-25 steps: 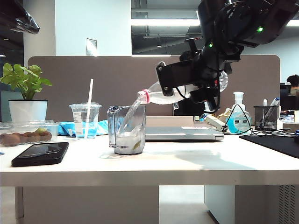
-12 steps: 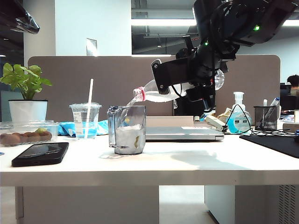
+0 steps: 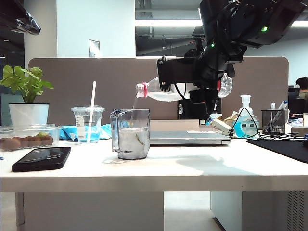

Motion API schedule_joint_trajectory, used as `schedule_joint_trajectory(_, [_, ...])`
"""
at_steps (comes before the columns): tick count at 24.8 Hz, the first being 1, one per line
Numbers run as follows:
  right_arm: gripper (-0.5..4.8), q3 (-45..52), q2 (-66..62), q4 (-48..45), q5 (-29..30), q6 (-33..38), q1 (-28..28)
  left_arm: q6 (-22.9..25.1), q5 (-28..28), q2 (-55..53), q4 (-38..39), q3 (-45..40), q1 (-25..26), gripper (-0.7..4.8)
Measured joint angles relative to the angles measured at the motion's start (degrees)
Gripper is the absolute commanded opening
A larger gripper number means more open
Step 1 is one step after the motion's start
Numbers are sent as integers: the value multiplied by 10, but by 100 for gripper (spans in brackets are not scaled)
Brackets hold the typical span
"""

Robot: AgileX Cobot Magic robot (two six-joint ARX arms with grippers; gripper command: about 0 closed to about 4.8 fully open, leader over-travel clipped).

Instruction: Pick up the mineral water bottle on the table and pour water into the mug until it's half full.

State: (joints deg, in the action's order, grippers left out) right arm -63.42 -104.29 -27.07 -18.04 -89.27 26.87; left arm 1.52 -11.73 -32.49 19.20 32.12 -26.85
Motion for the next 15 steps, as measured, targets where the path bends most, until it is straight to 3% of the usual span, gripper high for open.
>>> schedule_joint_trajectory(2, [264, 0, 0, 1, -2, 41, 0, 0, 0, 0, 0, 0, 0, -4])
schedule_joint_trajectory(11, [264, 2, 0, 47, 8, 518, 0, 0, 0, 0, 0, 0, 0, -4])
schedule_joint_trajectory(15, [260, 34, 1, -15, 52, 665, 0, 0, 0, 0, 0, 0, 0, -4])
